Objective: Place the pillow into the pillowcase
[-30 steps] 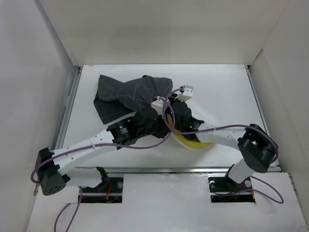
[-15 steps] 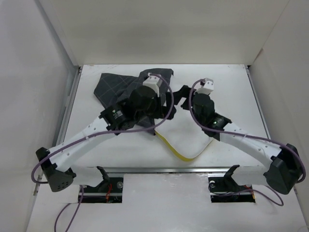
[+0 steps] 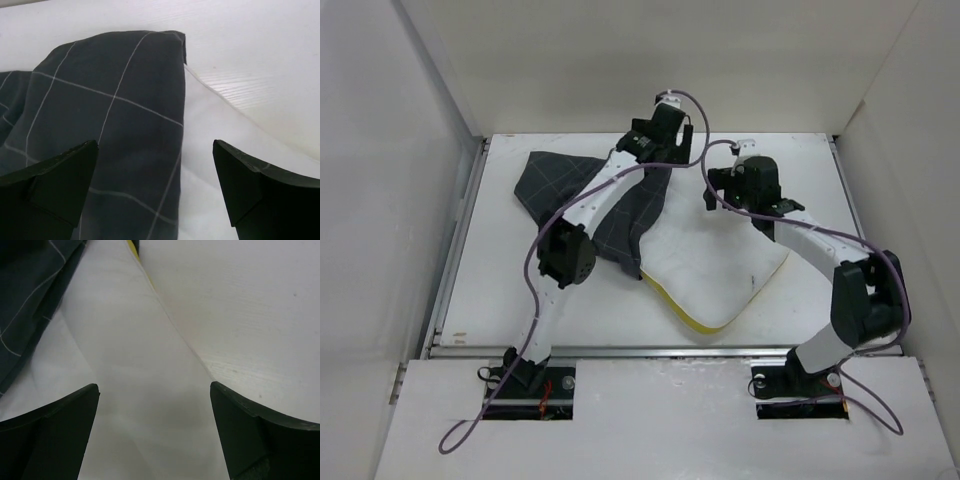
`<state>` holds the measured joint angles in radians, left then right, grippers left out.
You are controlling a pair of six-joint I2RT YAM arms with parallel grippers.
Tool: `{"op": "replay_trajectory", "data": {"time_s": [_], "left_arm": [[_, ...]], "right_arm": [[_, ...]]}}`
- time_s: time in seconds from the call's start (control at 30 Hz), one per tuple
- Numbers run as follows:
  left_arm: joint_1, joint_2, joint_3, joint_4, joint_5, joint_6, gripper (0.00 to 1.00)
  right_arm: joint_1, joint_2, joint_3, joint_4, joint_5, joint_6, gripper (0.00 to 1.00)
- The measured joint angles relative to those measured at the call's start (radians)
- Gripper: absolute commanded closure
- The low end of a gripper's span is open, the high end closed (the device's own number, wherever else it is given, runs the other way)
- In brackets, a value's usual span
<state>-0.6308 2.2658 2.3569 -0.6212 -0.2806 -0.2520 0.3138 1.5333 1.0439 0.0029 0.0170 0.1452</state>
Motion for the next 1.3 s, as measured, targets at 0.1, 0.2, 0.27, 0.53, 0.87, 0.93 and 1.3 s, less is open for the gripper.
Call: {"op": "replay_trajectory", "data": {"time_s": [0.1,0.2,0.27,0.53,0.87,0.93,1.3], "left_arm": [[-0.003,0.099,0.037,-0.009,-0.029,0.066,0.00],[-0.009,0.145,0.031,0.000,-0.060,0.100,0.00],[-0.010,0.159,0.029,0.014,-0.089,0.113,0.06],[-0.009,0.168,0.036,0.109,-0.170,0.155,0.97],[-0.001,0.202,0.037,0.161,-0.065,0.165,1.00],[-0.003,0.174,0.002,0.178,-0.003,0.166,1.00],[-0.163,-0.211,-0.169,0.149,0.193,0.231,1.00]], "right_arm": [[-0.007,0.079,0.064,0.008,-0.066,-0.075,0.01],[-0.016,0.162,0.128,0.013,-0.109,-0.116,0.00],[-0.020,0.218,0.166,0.018,-0.132,-0.126,0.00],[-0.026,0.391,0.273,0.035,-0.261,-0.133,0.13],[-0.046,0.433,0.270,0.089,-0.442,-0.106,1.00],[-0.047,0.406,0.209,0.155,-0.452,-0.092,1.00],[-0.044,-0.007,-0.208,0.591,-0.564,0.047,1.00]]}}
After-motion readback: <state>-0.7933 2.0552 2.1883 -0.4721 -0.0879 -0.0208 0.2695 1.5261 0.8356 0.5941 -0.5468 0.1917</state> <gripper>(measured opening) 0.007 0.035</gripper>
